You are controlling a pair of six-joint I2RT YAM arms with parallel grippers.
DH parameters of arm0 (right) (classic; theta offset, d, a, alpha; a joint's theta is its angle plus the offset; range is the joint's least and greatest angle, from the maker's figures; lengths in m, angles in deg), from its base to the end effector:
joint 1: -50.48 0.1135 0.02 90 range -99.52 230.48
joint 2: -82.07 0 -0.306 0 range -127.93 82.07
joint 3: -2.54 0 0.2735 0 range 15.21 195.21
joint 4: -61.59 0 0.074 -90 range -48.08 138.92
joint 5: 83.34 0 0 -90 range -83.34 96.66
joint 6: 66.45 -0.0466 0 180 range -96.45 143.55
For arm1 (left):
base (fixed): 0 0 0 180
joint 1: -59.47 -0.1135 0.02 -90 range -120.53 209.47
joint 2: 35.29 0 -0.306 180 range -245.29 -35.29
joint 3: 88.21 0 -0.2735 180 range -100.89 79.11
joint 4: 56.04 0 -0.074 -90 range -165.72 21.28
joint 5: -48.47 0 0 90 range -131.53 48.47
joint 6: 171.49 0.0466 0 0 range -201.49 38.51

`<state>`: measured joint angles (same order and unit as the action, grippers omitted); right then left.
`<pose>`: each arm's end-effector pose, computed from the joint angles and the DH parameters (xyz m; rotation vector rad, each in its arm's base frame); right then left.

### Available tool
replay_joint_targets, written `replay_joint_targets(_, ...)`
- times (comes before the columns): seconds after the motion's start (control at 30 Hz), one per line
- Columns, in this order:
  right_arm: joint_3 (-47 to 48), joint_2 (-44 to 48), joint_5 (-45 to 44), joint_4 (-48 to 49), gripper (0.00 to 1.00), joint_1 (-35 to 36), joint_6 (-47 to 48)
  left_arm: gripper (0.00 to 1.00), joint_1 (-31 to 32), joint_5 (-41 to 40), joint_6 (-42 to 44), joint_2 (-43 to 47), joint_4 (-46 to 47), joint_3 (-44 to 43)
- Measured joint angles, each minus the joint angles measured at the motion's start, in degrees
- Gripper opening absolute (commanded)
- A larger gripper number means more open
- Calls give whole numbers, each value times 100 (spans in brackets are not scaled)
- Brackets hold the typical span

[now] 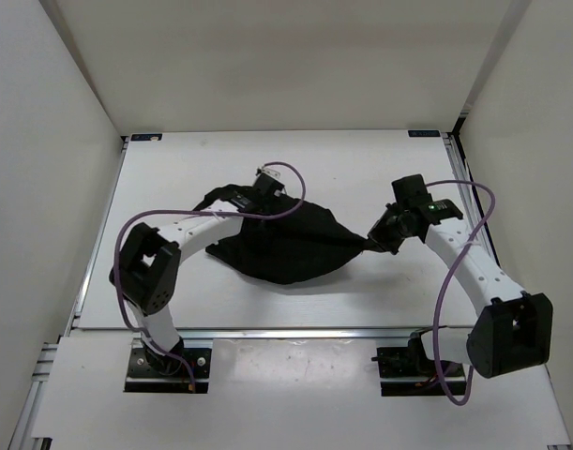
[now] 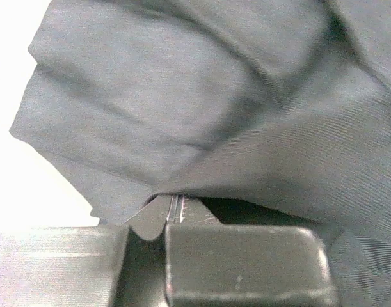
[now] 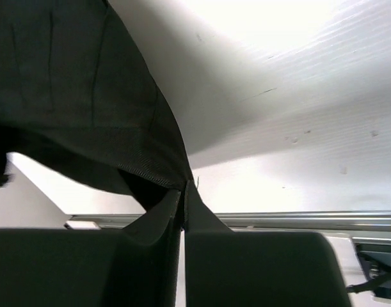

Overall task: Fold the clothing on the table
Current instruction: Flatten the skirt out

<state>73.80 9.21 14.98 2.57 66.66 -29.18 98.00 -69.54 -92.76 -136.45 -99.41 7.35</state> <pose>0.2499 0.0795 0.2936 0.8105 2.6210 0.5713 0.3254 -0.2312 0.2352 0.4199 2.4265 0.2796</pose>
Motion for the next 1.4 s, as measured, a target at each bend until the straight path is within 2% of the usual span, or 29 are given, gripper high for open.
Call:
replay_joint_targets(0.23,155,-457,7,-11,0,-96,538,0,-761,341,-33,691,-225,0)
replay_joint_targets(0.53,807,-1141,-284,-4,0,-31,1200,0,-1169,988,-94,938,-450,-26)
replay_joint_targets(0.6,857,-1263,-396,-17,0,-17,1325,0,-1515,1641,-254,992,-509,-57)
replay_joint_targets(0.67,911,-1397,-590,-24,0,-9,1469,0,-2212,2763,-586,1123,-411,-37)
replay_joint_targets(0.77,1019,-1585,-752,-24,0,50,1626,0,-3460,4778,-1875,1495,1023,658)
replay_joint_targets(0.83,1141,-1727,-824,-20,0,208,1742,0,-3860,5847,-3014,1655,2319,1373)
replay_joint_targets(0.9,1228,-1836,-841,-7,0,439,1845,0,-3716,6450,-3521,1613,2787,1681)
replay_joint_targets(0.97,1250,-1886,-815,7,0,669,1921,1,-3322,6675,-3578,1539,2774,1698)
replay_joint_targets(1.0,1250,-1902,-767,7,0,776,1965,10,-3080,6706,-3508,1519,2695,1652)
replay_joint_targets(1.03,1246,-1904,-693,24,0,866,2009,27,-2811,6701,-3373,1519,2570,1580)
replay_joint_targets(1.07,1244,-1904,-616,50,0,931,2039,29,-2522,6662,-3202,1517,2433,1482)
replay_joint_targets(1.27,1237,-1766,-114,435,0,1113,2201,29,-1029,6461,-2763,1384,2332,977)
replay_joint_targets(1.4,1298,-1486,175,544,1,1126,2247,22,-669,6505,-3047,1217,2787,1038)
